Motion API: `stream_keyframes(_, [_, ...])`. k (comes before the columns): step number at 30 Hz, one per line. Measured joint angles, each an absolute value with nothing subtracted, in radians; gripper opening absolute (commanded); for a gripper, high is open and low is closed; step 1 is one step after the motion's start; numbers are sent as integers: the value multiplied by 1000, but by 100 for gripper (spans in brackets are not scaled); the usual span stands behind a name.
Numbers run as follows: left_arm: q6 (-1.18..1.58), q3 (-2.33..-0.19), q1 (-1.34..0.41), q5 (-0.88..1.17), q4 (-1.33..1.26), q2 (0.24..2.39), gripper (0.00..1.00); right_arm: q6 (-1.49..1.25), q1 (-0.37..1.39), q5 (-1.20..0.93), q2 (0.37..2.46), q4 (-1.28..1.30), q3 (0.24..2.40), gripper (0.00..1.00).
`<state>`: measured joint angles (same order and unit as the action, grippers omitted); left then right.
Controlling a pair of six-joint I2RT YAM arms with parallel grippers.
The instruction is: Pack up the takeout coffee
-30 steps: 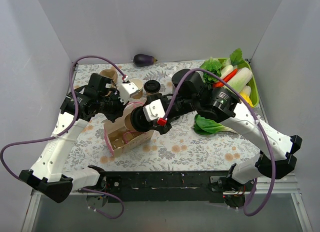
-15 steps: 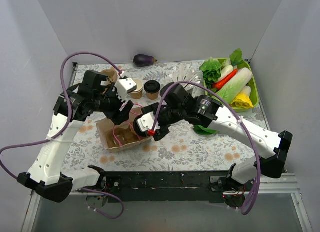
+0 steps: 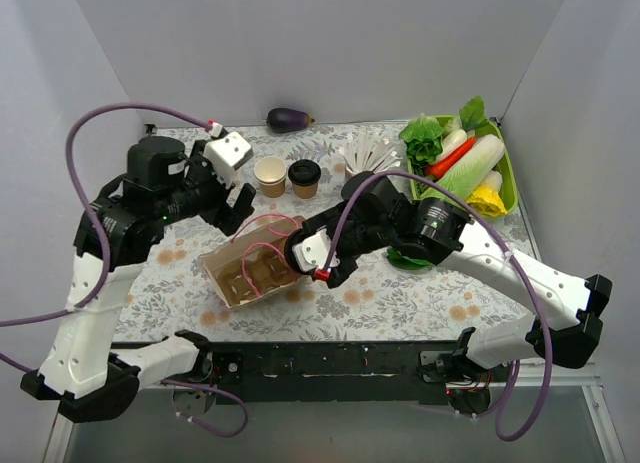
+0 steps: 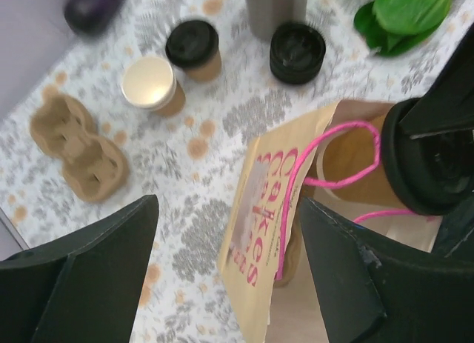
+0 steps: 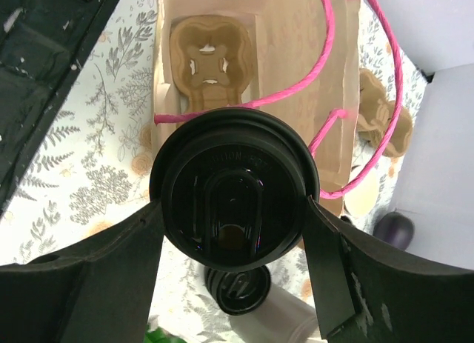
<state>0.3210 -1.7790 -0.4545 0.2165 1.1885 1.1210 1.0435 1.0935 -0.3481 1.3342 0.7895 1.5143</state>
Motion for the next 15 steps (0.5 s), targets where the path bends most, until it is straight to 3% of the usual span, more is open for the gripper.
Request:
stream_keyframes(6, [353, -1561, -455, 122, 1149, 1111, 78, 886, 1093, -341, 1426, 759, 1591, 1])
stream_keyframes(15, [357, -1514, -421, -120, 1065, 1037, 73, 761, 1093, -362, 1566, 749, 1794, 1])
